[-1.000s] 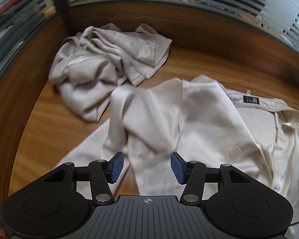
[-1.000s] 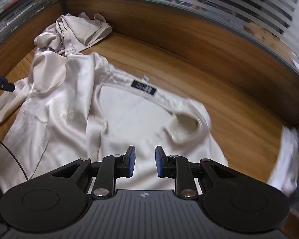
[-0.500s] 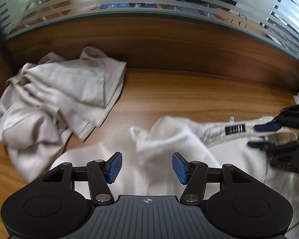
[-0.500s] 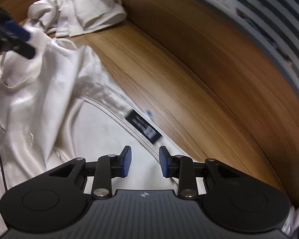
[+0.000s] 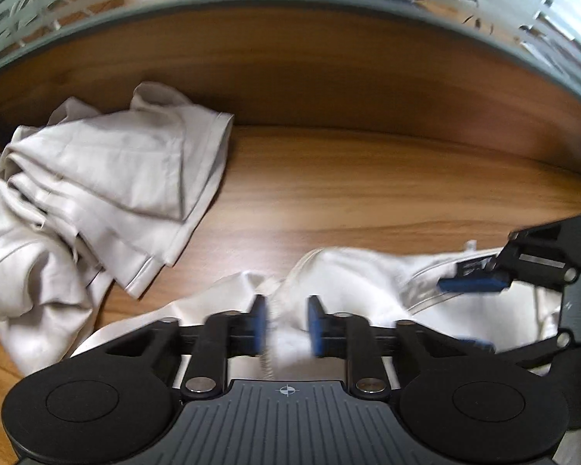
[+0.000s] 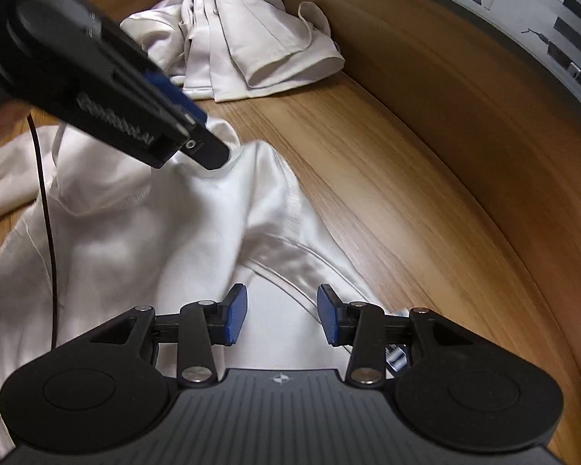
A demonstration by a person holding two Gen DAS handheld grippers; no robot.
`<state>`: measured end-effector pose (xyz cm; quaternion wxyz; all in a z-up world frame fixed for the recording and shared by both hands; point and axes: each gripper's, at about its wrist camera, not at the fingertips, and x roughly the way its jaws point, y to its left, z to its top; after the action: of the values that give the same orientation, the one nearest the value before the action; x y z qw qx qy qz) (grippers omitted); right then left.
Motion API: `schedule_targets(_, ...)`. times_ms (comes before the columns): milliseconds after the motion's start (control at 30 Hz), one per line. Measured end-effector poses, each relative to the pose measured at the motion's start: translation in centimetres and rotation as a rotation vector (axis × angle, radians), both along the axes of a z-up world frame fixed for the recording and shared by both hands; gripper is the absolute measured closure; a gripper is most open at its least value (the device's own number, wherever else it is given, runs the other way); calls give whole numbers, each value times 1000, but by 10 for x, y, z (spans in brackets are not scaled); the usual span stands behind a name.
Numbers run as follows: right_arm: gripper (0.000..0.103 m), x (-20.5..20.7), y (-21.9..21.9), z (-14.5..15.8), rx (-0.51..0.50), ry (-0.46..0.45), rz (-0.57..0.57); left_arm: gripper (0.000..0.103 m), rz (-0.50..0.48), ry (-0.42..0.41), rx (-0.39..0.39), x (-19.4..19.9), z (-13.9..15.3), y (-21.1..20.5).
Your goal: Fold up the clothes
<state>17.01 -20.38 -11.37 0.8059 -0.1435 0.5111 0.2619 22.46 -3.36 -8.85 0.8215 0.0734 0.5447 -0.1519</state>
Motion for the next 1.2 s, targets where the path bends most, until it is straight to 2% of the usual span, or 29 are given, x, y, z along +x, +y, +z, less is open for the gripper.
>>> schedule_targets(133, 58, 2, 9, -9, -69, -28, 41, 92, 29, 12, 10, 1, -6, 13)
schedule_targets(467, 56, 16, 13, -15, -3, -31, 41, 92, 47, 27, -1, 0, -13, 25)
schedule_targets(533, 66, 20, 15, -16, -3, -41, 52, 92, 56, 28, 1, 0, -14, 28)
schedule_targets(567, 84, 21, 15, -15, -8, -50, 52, 92, 60, 28, 1, 1, -15, 29)
schedule_targets(600, 95, 24, 13, -15, -12, -51, 45, 92, 65, 29, 1, 1, -15, 32)
schedule_targets(633, 97, 26, 10, -15, -16, -49, 42, 93, 70, 29, 0, 1, -16, 35)
schedule_targets(767, 98, 29, -5, -9, -67, -67, 36, 95, 78, 25, -4, 4, -17, 41)
schedule_targets(1033, 99, 52, -57, 38, -53, -98, -23, 97, 51, 2, -33, 9, -17, 28)
schedule_targets(1100, 98, 59, -64, 41, -89, -124, -44, 97, 48, -4, -27, 11, -16, 23)
schedule_targets(1200, 97, 67, -72, 39, -75, -95, -88, 97, 47, -8, -56, 13, -6, 17)
